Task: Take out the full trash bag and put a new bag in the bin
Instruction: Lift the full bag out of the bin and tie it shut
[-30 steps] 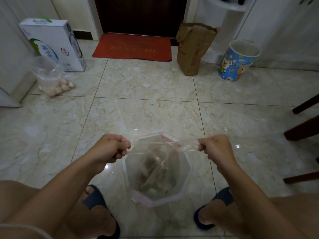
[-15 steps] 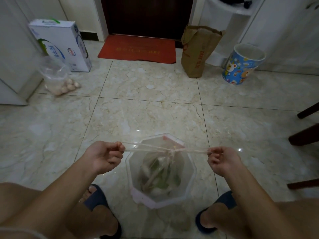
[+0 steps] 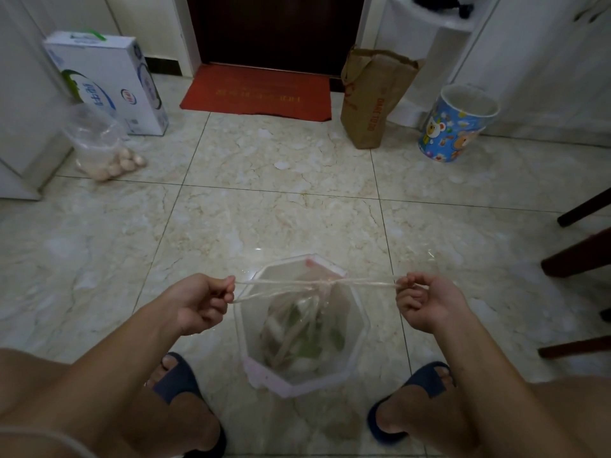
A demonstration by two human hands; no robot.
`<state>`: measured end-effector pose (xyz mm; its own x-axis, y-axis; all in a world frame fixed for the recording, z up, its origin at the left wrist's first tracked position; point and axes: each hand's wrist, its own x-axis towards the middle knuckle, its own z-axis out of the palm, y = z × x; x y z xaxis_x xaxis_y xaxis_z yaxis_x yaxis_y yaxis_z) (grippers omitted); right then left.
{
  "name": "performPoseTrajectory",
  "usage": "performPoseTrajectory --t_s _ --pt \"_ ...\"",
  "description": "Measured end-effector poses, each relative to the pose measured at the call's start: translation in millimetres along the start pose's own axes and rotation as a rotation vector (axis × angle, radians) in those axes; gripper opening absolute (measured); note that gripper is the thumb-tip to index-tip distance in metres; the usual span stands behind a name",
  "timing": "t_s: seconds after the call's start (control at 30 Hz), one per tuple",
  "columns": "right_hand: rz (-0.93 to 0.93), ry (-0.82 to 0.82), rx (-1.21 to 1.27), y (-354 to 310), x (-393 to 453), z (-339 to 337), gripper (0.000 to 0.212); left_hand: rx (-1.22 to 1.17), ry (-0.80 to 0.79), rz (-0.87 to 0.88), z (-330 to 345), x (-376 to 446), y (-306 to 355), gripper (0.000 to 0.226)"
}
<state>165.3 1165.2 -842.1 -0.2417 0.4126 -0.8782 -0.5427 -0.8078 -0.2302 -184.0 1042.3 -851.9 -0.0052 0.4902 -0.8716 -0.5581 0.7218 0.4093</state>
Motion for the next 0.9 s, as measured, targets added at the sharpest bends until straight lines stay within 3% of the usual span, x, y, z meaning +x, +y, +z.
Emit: performPoseTrajectory --t_s 0.23,0.47,0.57,0.77,0.9 --pt "0.003 0.186 0.169 4 12 -8 0.015 -0.263 0.148 -0.066 -4 11 -5 0.016" --pt "-0.059 0.135 0.058 8 2 0 0.019 -0.324 0.183 -0.009 -2 -6 6 0.017" --pt "-0.182 0.103 -0.145 19 -17 20 0.025 -0.177 0.171 0.11 9 -26 18 0.019" --pt "-0.355 -0.182 -0.754 68 -78 82 0.019 0.201 -0.022 0.282 55 -91 32 0.023" --pt "-0.477 -0.269 -0.976 86 -114 113 0.018 0.381 -0.025 0.368 86 -123 32 0.023"
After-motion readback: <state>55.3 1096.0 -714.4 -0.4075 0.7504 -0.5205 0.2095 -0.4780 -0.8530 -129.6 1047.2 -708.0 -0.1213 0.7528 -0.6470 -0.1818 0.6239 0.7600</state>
